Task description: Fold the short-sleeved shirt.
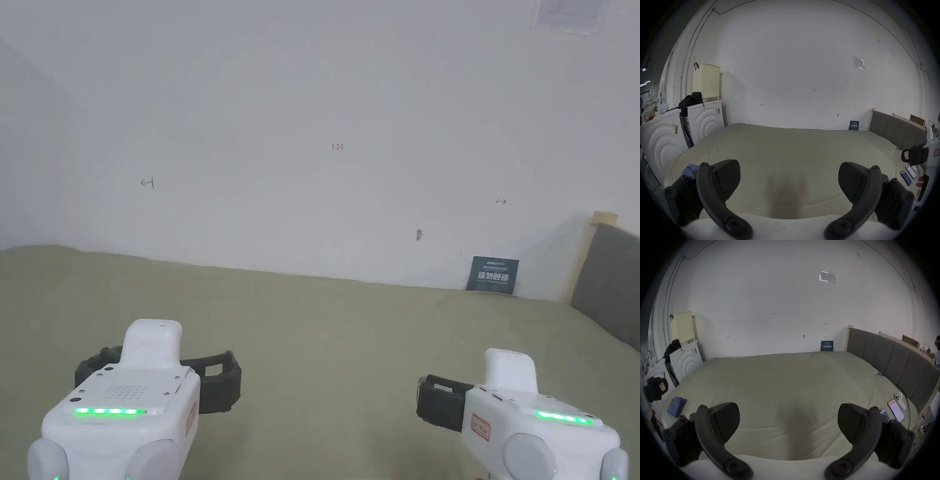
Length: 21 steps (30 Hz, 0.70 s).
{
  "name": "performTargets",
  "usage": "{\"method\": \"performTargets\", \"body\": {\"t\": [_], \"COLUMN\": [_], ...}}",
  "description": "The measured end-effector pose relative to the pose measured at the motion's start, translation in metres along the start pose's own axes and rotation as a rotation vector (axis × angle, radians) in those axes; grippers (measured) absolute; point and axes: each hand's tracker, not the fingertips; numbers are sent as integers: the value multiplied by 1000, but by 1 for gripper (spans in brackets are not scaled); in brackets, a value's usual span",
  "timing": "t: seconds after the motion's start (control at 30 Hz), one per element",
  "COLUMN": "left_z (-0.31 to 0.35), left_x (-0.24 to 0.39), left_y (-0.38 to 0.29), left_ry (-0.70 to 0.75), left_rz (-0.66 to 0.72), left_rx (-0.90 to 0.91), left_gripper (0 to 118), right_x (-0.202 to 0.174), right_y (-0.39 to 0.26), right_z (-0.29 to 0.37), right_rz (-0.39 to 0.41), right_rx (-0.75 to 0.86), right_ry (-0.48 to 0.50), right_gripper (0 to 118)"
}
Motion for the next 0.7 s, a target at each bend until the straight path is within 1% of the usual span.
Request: {"method": "performTargets", "body": {"t": [0.1,0.17,0.2,0.37,0.47,0.53,0.7], "left_z": [1,3,3,6,7,7,8], "left_x": [0,0,1,3,2,2,-1], "left_y": [2,3,4,6,6,6,6], "left_ry": [-2,-7,-8,-11,-9,-7,4], "left_rz": [3,9,11,2,0,2,8], "left_rx": [3,5,8,24,32,31,36], "left_gripper": [118,118,118,118,118,118,118], "right_x": [6,9,8,8,3,1,-4], "right_y": [1,2,3,1,-1,-3,-4], "right_z": [1,0,1,11,15,16,19], "right_rz": [-65,-102,-104,-37,40,84,96], "right_rx": [-28,-41,-35,68,139,159,161], "right_ry": [61,57,49,63,5,15,20], "right_gripper": [118,118,118,118,118,118,118]}}
